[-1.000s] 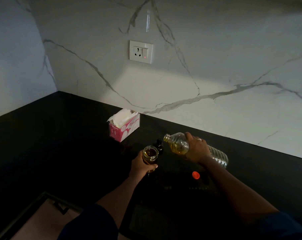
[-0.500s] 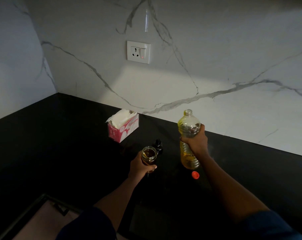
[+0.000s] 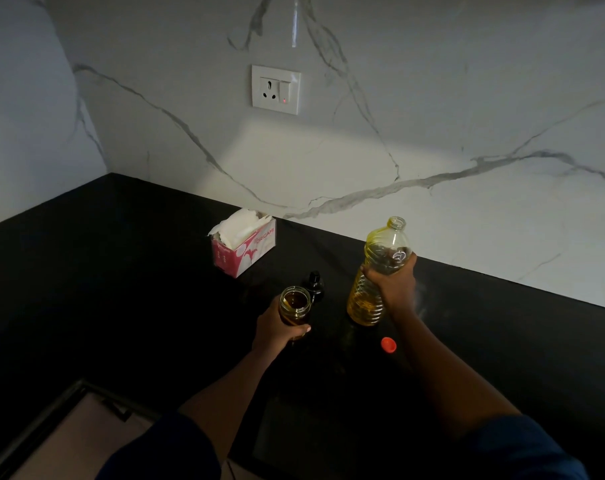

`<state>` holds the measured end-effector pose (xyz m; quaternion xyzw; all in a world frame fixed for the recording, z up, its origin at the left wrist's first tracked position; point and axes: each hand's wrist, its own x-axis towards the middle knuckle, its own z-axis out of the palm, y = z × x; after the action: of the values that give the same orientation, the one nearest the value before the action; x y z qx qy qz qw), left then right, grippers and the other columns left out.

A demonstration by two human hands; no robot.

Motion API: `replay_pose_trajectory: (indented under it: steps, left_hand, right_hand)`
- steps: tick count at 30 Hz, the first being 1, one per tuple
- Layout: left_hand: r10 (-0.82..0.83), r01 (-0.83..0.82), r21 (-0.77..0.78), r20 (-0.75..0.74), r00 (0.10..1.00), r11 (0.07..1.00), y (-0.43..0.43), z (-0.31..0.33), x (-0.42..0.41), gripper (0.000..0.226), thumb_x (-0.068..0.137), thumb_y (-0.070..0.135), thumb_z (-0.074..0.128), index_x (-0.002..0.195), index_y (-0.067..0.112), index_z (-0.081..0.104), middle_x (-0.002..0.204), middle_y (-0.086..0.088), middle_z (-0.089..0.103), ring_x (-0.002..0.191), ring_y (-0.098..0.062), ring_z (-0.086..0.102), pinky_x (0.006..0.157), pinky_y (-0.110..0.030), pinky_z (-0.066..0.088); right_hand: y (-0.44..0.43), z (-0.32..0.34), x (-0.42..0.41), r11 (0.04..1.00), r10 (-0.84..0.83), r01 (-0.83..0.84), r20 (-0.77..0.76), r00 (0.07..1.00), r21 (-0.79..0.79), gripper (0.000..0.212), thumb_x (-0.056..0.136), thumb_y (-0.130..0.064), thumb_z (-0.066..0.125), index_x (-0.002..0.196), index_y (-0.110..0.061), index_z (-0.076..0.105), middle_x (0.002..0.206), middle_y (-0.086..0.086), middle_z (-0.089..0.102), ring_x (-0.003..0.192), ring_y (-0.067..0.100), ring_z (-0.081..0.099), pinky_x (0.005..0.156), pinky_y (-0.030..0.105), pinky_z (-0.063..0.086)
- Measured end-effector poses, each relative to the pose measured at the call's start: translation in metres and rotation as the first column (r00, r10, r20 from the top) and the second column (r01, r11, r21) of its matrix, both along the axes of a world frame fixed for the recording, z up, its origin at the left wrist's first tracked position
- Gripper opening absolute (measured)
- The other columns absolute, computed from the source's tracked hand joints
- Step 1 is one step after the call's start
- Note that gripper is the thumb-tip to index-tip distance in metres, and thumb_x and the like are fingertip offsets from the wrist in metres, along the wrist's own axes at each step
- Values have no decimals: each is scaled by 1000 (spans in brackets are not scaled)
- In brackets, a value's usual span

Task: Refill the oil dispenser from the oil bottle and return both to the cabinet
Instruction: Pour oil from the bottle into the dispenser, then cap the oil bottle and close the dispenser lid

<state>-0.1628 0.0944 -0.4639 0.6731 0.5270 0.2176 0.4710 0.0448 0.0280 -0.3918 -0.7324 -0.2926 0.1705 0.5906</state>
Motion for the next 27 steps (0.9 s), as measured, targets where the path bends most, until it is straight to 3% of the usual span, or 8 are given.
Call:
replay_pose_trajectory:
  steps: [3, 12, 15, 17, 20, 23, 27]
  left_hand:
    - [-2, 2, 5, -4, 1000, 1000, 0, -1, 0, 86, 61, 19, 85, 135, 14, 41, 132, -5, 53, 128, -21, 46, 106, -32, 35]
    - [22, -21, -26, 26, 999, 999, 6, 0, 5, 91, 61, 18, 85, 138, 13, 36, 135, -7, 50, 130, -24, 43, 106, -34, 33]
    - [39, -38, -18, 68, 997, 999, 3, -1, 6, 98, 60, 18, 86, 140, 13, 30, 140, -8, 45, 132, -26, 40, 106, -37, 34]
    - [50, -49, -8, 113, 992, 999, 0, -2, 6, 105, 56, 18, 88, 142, 15, 26, 142, -8, 40, 133, -27, 37, 106, -39, 35]
    - [102, -104, 0, 179, 979, 995, -5, 0, 7, 117, 52, 21, 90, 145, 19, 19, 148, -9, 30, 137, -29, 30, 107, -43, 36]
    - [150, -176, 94, 238, 960, 980, -10, 9, 9, 118, 51, 27, 90, 145, 20, 20, 149, -11, 26, 138, -31, 28, 106, -48, 38]
    - [147, -210, 234, 260, 954, 949, -14, 20, 14, 114, 50, 34, 89, 143, 23, 25, 148, -7, 27, 139, -30, 25, 105, -54, 38]
  right_hand:
    - [0, -3, 0, 1000, -9, 9, 2, 1000, -8, 90, 65, -18, 83, 136, -16, 27, 131, 11, 50, 116, 29, 53, 95, 46, 47]
    - [-14, -5, -2, 997, 28, -24, 51, 998, -69, 97, 64, -19, 84, 139, -11, 24, 138, 12, 45, 123, 28, 47, 95, 36, 41]
    - [-32, -13, 4, 984, 79, -66, 75, 994, -168, 97, 61, -23, 85, 138, -10, 27, 138, 11, 45, 125, 26, 45, 96, 34, 39]
    - [-44, -23, 9, 934, 162, -123, 92, 982, -336, 91, 63, -26, 84, 135, -9, 32, 136, 11, 46, 123, 25, 46, 95, 33, 40]
    - [-61, -43, 19, 780, 267, -172, 72, 961, -602, 90, 63, -33, 83, 136, -9, 35, 136, 12, 46, 122, 27, 47, 100, 40, 43]
    - [-69, -56, 21, 678, 333, -195, 59, 941, -709, 91, 64, -34, 82, 138, -11, 35, 137, 13, 45, 124, 28, 45, 102, 45, 41]
    - [-70, -65, 22, 553, 479, -199, 113, 871, -809, 60, 75, -29, 74, 128, -16, 49, 129, 10, 49, 116, 24, 50, 99, 41, 44]
